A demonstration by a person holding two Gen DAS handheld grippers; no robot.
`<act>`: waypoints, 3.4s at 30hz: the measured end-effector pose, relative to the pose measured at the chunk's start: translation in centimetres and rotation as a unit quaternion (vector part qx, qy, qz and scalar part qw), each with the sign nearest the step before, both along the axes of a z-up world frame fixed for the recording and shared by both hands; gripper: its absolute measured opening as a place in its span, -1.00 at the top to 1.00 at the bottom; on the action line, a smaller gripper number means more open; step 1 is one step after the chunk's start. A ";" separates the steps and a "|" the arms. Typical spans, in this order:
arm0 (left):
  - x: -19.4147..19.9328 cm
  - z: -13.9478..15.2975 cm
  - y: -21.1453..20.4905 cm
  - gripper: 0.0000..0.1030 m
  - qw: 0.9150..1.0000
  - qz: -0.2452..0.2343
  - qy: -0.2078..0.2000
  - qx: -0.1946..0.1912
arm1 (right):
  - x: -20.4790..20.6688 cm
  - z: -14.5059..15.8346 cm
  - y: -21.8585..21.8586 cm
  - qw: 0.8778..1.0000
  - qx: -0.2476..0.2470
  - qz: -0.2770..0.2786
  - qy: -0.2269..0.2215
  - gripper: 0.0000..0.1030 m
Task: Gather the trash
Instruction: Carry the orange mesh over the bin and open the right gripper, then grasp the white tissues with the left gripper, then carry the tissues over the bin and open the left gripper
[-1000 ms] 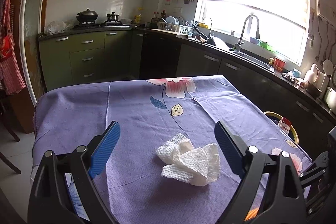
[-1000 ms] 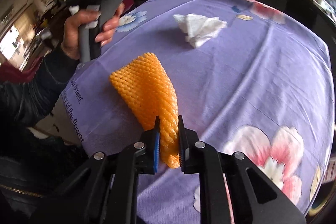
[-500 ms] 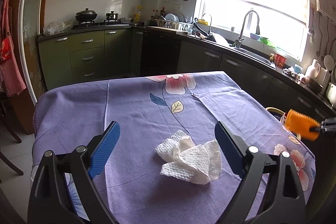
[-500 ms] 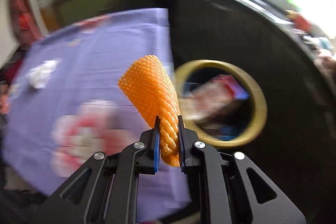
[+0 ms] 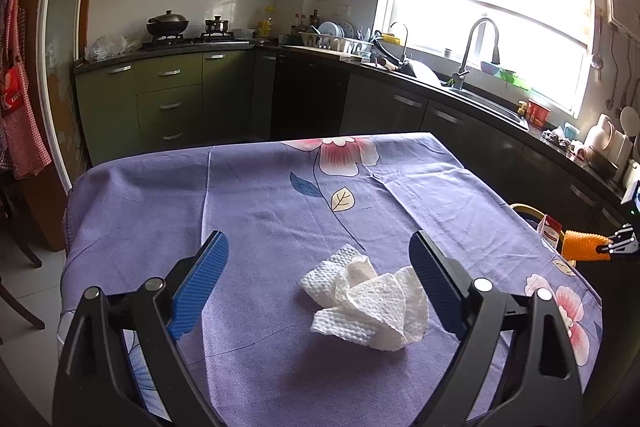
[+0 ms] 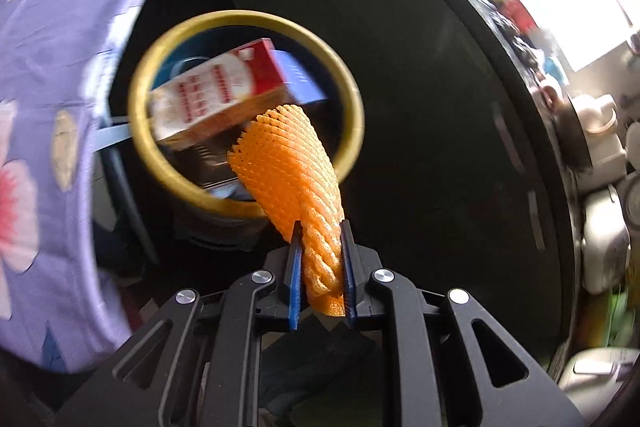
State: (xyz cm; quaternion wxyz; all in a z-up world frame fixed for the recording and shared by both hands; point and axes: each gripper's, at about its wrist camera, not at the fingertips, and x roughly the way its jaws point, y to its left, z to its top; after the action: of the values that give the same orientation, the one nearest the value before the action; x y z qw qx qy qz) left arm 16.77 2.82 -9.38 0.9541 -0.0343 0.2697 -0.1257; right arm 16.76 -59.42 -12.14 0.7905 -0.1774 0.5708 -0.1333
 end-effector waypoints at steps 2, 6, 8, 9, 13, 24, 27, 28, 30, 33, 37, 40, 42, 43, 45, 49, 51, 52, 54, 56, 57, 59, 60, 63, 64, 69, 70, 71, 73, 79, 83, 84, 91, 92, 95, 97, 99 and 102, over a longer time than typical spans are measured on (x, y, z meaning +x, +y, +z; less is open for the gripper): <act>0.0 -0.1 -0.2 -0.69 1.000 -0.002 0.001 0.003 | 0.8 -0.3 -0.3 1.000 -0.009 -0.006 0.002 0.64; 0.0 -0.1 -0.3 -0.69 1.000 -0.002 0.001 0.005 | 2.8 -0.9 -0.6 1.000 -0.009 -0.025 -0.003 0.60; 0.0 -0.1 -0.3 -0.69 1.000 -0.001 0.001 0.004 | 4.2 -1.3 -1.0 0.999 0.001 -0.039 -0.011 0.60; 0.0 -0.1 -0.4 -0.69 1.000 -0.001 0.001 0.003 | 4.5 -1.5 -1.1 0.999 0.005 -0.048 -0.016 0.60; 0.0 -0.2 -0.6 -0.69 1.000 -0.003 0.002 0.005 | 4.9 -2.3 -1.1 0.996 0.037 -0.072 -0.036 0.60; -0.2 -0.4 -1.0 -0.69 1.000 -0.008 0.003 0.014 | 4.0 1.8 -3.4 0.973 0.089 -0.137 -0.164 0.68; -0.3 -0.3 -1.2 -0.69 1.000 -0.011 0.001 0.017 | 4.1 1.8 -4.2 0.963 0.105 -0.161 -0.191 0.68; -0.3 -0.3 -1.3 -0.69 1.000 -0.011 0.001 0.018 | 4.3 1.6 -4.3 0.959 0.113 -0.167 -0.199 0.68; -0.3 -0.3 -1.3 -0.69 1.000 -0.011 0.001 0.019 | 4.5 1.3 -4.2 0.953 0.128 -0.175 -0.213 0.68; -0.4 -0.4 -1.3 -0.69 1.000 -0.010 0.002 0.019 | 4.5 1.1 -4.0 0.946 0.156 -0.179 -0.221 0.70; -0.3 -0.3 -1.2 -0.69 1.000 -0.010 0.004 0.014 | 2.4 3.3 -4.2 0.929 0.150 -0.188 -0.282 0.71; -0.4 -0.4 -1.4 -0.69 1.000 -0.014 0.004 0.016 | 1.9 4.5 -4.4 0.916 0.137 -0.196 -0.321 0.71; -0.5 -0.3 -1.7 -0.69 1.000 -0.017 0.000 0.023 | 2.7 4.1 -4.3 0.917 0.131 -0.197 -0.322 0.71; -0.6 -0.3 -1.7 -0.69 1.000 -0.017 -0.001 0.024 | 3.2 3.6 -4.3 0.918 0.137 -0.198 -0.316 0.71; -0.7 -0.3 -1.8 -0.69 0.999 -0.018 -0.003 0.027 | 4.2 2.0 -4.1 0.922 0.148 -0.199 -0.298 0.70; -0.6 -0.3 -1.7 -0.69 1.000 -0.016 -0.001 0.024 | 4.7 -1.3 -3.9 0.923 0.202 -0.212 -0.248 0.53; -0.7 -0.3 -1.7 -0.69 1.000 -0.016 -0.001 0.022 | 4.4 -2.7 -3.9 0.921 0.236 -0.218 -0.221 0.32; -0.7 -0.3 -1.7 -0.69 1.000 -0.017 -0.001 0.021 | 4.2 -3.1 -3.9 0.919 0.247 -0.218 -0.216 0.14; -0.8 -0.3 -1.8 -0.69 1.000 -0.018 -0.002 0.023 | 3.3 -2.9 -3.8 0.913 0.265 -0.219 -0.219 -0.02; -0.7 -0.3 -1.9 -0.69 0.999 -0.019 -0.001 0.026 | 2.2 -1.7 -3.7 0.911 0.263 -0.215 -0.235 -0.09; -0.7 -0.4 -2.0 -0.69 0.999 -0.020 0.000 0.027 | 1.6 -1.1 -3.7 0.909 0.263 -0.214 -0.244 -0.13; -0.6 -0.5 -2.1 -0.71 0.999 -0.021 0.004 0.030 | 0.7 0.3 -3.3 0.907 0.264 -0.204 -0.258 -0.24; -0.5 -0.5 -2.2 -0.74 0.999 -0.022 0.006 0.030 | 0.0 1.2 -2.6 0.908 0.266 -0.189 -0.264 -0.26; 0.1 -1.1 -2.9 -0.78 0.998 -0.032 0.029 0.037 | -0.7 2.6 -0.6 0.911 0.281 -0.147 -0.263 -0.36; 0.2 -1.3 -3.1 -0.78 0.998 -0.033 0.033 0.041 | -0.8 3.0 0.2 0.912 0.290 -0.130 -0.260 -0.36; 1.2 -2.4 -5.8 -0.79 0.993 -0.051 0.073 0.082 | -1.1 4.2 3.1 0.912 0.318 -0.072 -0.250 -0.38; 1.5 -2.7 -6.1 -0.79 0.992 -0.054 0.082 0.085 | -1.1 4.2 3.7 0.912 0.323 -0.062 -0.246 -0.38; 2.1 -3.1 -6.7 -0.79 0.990 -0.059 0.097 0.087 | -1.1 4.3 4.0 0.911 0.327 -0.056 -0.244 -0.38; 2.7 -3.7 -7.3 -0.79 0.988 -0.061 0.113 0.089 | -1.1 4.0 4.8 0.909 0.339 -0.043 -0.237 -0.39; 4.3 -4.7 -8.6 -0.54 0.984 -0.054 0.139 0.095 | -1.2 3.2 6.5 0.910 0.352 -0.019 -0.219 -0.39; 4.8 -5.3 -8.6 -0.20 0.982 -0.046 0.159 0.092 | -1.3 2.9 6.6 0.909 0.357 -0.012 -0.215 -0.39; 4.8 -5.4 -8.5 -0.08 0.982 -0.044 0.161 0.091 | -1.3 2.9 6.6 0.908 0.359 -0.012 -0.215 -0.39; 4.8 -5.2 -7.3 0.38 0.983 -0.030 0.167 0.075 | -1.2 3.0 6.4 0.907 0.362 -0.011 -0.216 -0.39; 4.7 -5.1 -7.1 0.40 0.983 -0.029 0.166 0.072 | -1.3 3.0 6.4 0.906 0.363 -0.011 -0.215 -0.39; 4.4 -4.7 -6.9 0.53 0.984 -0.030 0.162 0.067 | -1.3 3.2 6.4 0.906 0.362 -0.007 -0.217 -0.39; 4.1 -4.4 -7.0 0.61 0.985 -0.030 0.156 0.070 | -1.3 3.4 6.4 0.906 0.363 -0.006 -0.218 -0.39; 3.7 -3.7 -7.2 0.66 0.986 -0.033 0.148 0.070 | -1.4 3.6 6.4 0.906 0.361 -0.005 -0.219 -0.39; 3.0 -2.2 -8.1 0.68 0.988 -0.046 0.133 0.067 | -1.8 4.0 6.0 0.906 0.358 -0.007 -0.225 -0.39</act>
State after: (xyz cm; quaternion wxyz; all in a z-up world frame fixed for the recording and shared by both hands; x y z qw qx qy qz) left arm 19.77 -5.31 -11.60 0.9030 0.0259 0.4034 -0.1455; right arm 14.91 -53.45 -8.11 0.9075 0.1561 0.3882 0.0381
